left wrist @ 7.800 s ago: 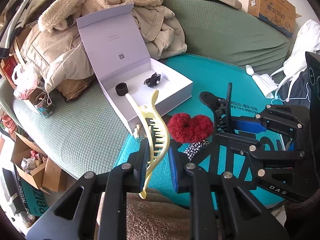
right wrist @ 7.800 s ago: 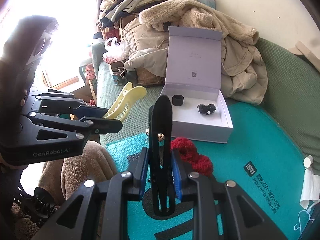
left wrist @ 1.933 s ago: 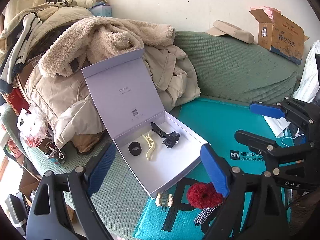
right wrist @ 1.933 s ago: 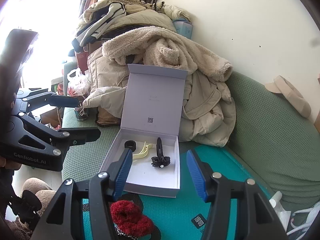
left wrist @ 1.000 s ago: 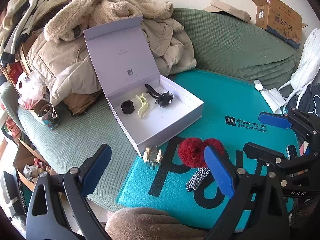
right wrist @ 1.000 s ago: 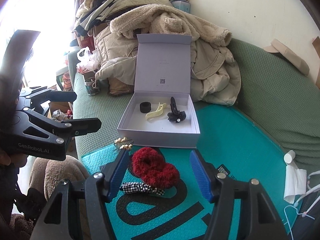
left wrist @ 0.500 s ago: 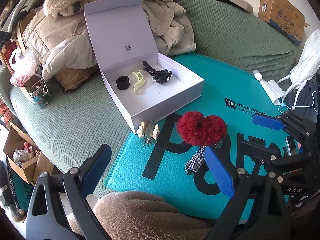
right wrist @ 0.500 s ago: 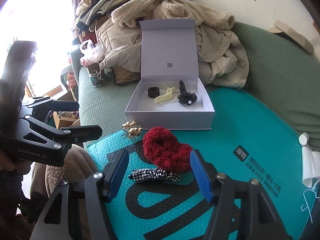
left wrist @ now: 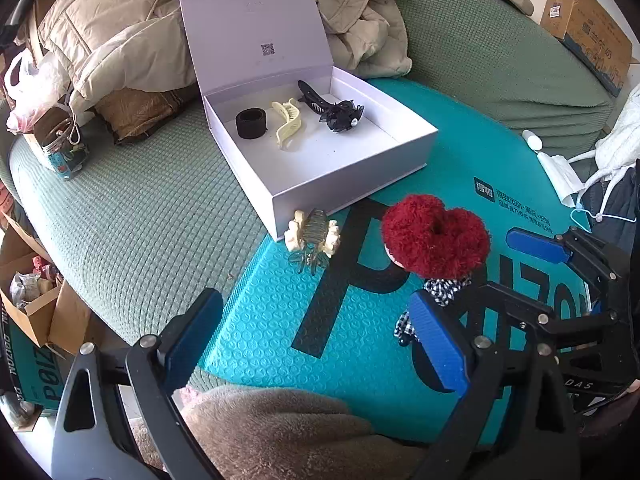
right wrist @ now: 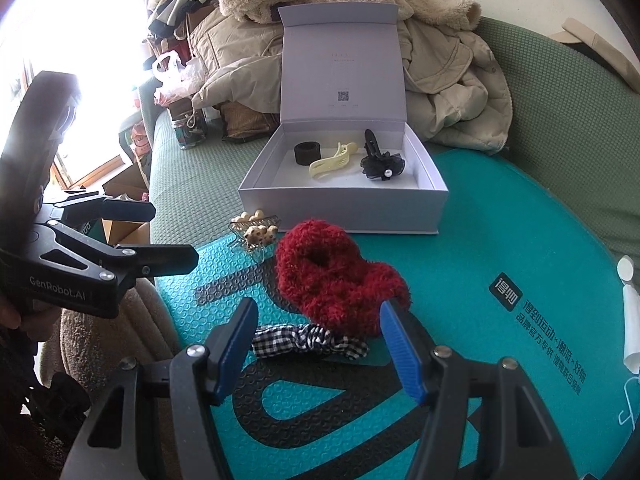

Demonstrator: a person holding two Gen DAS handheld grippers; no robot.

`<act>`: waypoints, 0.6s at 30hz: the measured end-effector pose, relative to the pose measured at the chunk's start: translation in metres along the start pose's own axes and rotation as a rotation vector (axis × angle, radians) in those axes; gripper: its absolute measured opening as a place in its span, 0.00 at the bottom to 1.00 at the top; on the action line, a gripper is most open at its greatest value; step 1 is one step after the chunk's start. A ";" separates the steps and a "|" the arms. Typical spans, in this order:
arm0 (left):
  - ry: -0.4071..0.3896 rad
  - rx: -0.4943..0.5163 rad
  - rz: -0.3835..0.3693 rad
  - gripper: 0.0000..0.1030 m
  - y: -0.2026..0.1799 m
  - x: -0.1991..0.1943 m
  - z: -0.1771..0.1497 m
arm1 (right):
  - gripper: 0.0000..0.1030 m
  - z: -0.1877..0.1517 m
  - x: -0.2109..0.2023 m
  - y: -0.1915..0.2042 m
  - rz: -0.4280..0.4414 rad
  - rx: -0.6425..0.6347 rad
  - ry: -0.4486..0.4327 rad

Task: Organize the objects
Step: 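Move the left tool to the pearl claw clip while the right tool grasps the red scrunchie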

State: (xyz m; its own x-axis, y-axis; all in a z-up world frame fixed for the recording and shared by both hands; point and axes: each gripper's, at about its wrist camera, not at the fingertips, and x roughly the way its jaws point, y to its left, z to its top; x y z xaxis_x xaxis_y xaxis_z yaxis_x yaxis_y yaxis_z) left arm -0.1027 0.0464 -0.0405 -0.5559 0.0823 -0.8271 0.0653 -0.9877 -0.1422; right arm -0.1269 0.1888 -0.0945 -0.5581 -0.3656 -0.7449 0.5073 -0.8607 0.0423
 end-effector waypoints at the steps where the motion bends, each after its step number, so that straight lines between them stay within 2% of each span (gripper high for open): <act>1: 0.003 -0.002 -0.001 0.91 0.002 0.003 0.001 | 0.62 0.001 0.004 -0.001 -0.005 -0.004 0.001; 3: 0.009 -0.005 0.000 0.91 0.005 0.008 0.005 | 0.65 0.002 0.010 -0.002 -0.017 -0.013 0.002; 4: 0.011 -0.006 0.001 0.91 0.006 0.011 0.006 | 0.70 0.003 0.013 -0.002 -0.023 -0.016 0.004; 6: 0.021 -0.005 0.002 0.91 0.008 0.016 0.010 | 0.75 0.005 0.019 -0.003 -0.027 -0.022 0.008; 18: 0.056 0.038 0.008 0.91 0.012 0.044 0.036 | 0.77 0.014 0.052 -0.007 -0.054 -0.037 0.038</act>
State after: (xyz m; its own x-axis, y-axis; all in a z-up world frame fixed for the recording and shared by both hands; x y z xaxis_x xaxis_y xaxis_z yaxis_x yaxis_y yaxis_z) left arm -0.1556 0.0332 -0.0589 -0.5084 0.0803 -0.8574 0.0376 -0.9926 -0.1152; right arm -0.1690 0.1710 -0.1239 -0.5604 -0.3043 -0.7703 0.5012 -0.8650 -0.0229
